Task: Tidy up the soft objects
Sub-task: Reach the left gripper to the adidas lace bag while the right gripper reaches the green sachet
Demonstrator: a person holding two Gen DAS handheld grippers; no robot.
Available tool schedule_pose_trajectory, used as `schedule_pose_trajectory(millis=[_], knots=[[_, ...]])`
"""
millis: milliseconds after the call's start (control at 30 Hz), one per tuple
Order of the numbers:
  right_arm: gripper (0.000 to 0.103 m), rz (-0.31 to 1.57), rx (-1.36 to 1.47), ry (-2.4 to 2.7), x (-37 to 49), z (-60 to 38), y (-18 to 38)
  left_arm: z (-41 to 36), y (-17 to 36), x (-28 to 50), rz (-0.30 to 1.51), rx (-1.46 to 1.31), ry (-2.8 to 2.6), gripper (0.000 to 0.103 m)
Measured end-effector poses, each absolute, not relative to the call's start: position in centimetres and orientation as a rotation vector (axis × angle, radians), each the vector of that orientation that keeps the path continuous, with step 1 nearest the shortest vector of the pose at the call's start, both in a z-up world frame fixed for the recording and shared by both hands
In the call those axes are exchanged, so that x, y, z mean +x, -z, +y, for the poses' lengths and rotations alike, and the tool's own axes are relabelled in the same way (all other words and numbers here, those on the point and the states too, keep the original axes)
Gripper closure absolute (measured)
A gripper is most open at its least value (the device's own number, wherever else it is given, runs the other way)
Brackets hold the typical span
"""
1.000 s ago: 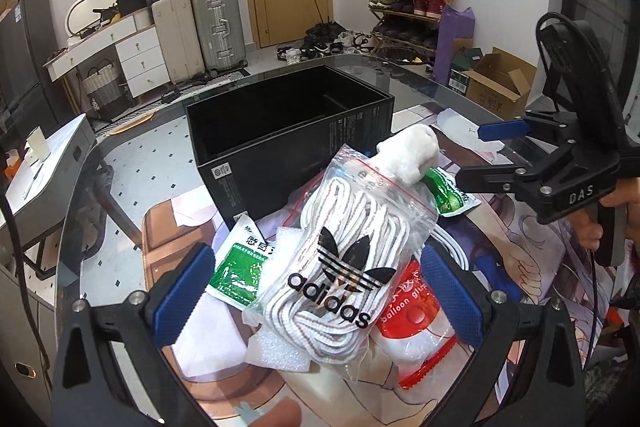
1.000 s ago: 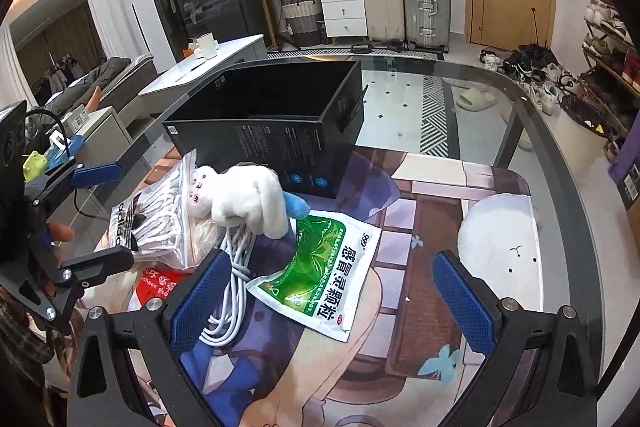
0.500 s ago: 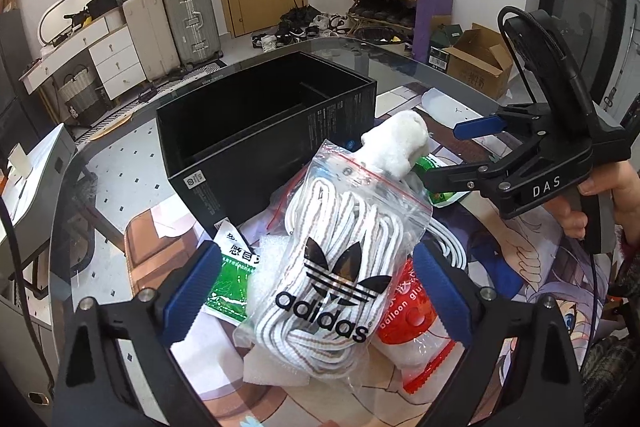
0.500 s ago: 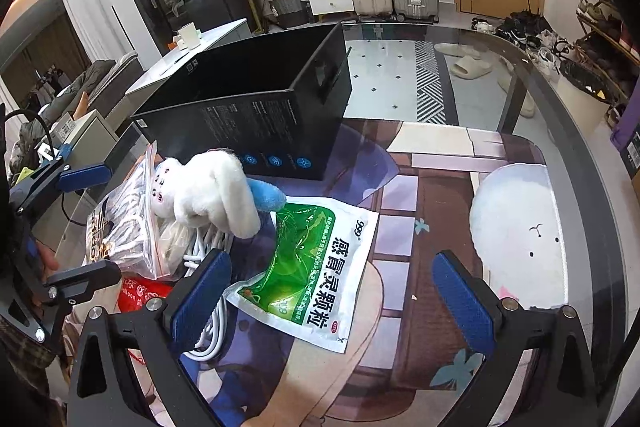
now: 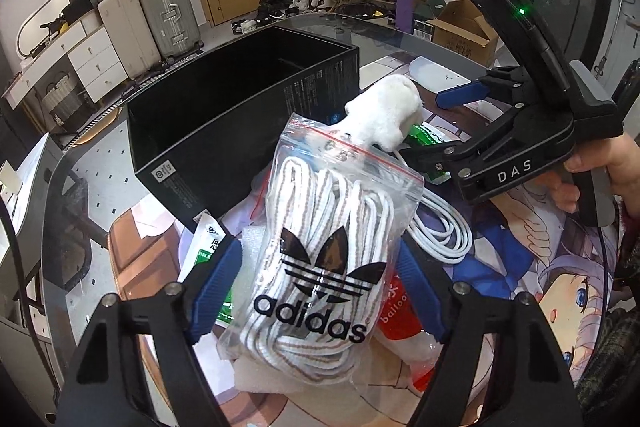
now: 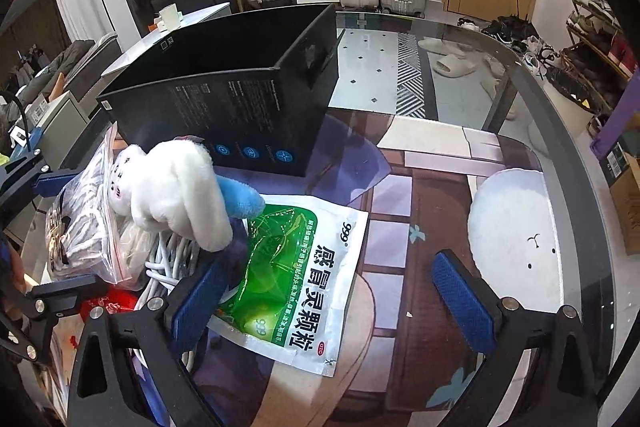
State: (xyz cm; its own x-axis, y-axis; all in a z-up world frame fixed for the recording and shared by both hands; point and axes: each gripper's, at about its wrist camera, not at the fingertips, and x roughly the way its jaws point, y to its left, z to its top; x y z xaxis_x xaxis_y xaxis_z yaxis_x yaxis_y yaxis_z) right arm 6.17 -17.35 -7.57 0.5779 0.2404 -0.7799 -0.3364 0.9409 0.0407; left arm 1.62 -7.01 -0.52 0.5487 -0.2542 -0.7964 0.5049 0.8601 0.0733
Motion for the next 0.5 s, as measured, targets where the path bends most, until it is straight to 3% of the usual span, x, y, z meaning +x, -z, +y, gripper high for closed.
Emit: schedule_pose_trajectory(millis=[233,500], knots=[[0.014,0.876,-0.139,-0.302,5.6,-17.5,7.6,-6.7,0.6,1.6,0.884,0.299,0.471,0.039],[0.049,0.865,-0.119,-0.286,5.4,-19.4,7.1,-6.1,0.3,1.4,0.878,0.251,0.469,0.055]])
